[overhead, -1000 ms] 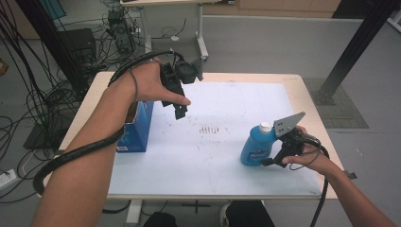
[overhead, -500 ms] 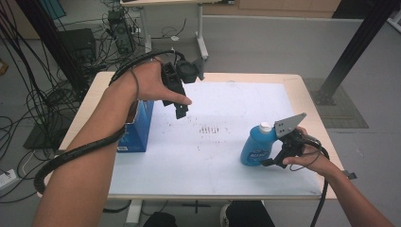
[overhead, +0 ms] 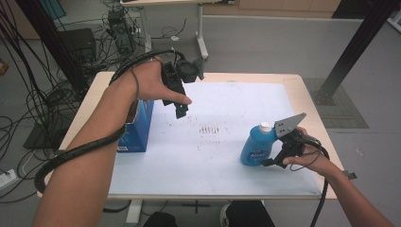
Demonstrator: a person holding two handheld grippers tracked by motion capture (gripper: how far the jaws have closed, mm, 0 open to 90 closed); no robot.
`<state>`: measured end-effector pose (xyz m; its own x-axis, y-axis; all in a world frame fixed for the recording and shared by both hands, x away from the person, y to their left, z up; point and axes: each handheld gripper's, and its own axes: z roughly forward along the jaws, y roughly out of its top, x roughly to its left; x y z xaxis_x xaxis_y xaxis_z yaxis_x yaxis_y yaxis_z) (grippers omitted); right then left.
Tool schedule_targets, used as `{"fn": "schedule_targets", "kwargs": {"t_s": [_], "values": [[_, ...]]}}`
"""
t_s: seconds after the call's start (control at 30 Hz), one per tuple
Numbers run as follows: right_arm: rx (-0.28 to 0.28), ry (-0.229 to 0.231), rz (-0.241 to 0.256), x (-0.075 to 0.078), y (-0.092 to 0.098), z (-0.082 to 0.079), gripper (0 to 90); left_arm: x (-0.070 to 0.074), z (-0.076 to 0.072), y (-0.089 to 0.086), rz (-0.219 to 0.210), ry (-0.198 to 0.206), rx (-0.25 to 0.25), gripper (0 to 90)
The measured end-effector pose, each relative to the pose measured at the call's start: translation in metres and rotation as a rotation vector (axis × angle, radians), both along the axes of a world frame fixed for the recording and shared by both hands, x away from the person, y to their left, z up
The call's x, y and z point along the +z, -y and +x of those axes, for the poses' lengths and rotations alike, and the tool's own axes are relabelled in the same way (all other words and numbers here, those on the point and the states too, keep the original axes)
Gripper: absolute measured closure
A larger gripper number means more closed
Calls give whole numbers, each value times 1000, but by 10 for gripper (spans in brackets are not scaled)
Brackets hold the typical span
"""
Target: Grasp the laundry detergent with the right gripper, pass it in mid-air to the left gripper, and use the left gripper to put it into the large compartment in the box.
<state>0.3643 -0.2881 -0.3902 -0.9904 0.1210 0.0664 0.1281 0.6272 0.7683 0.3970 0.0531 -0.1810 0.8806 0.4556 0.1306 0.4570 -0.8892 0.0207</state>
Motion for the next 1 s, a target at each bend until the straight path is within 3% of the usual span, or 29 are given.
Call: {"fn": "schedule_targets", "kwargs": {"t_s": [1.0], "values": [[2,0,5,0,-1,-1,29,-1,0,-2,8,-3,4,65]]}}
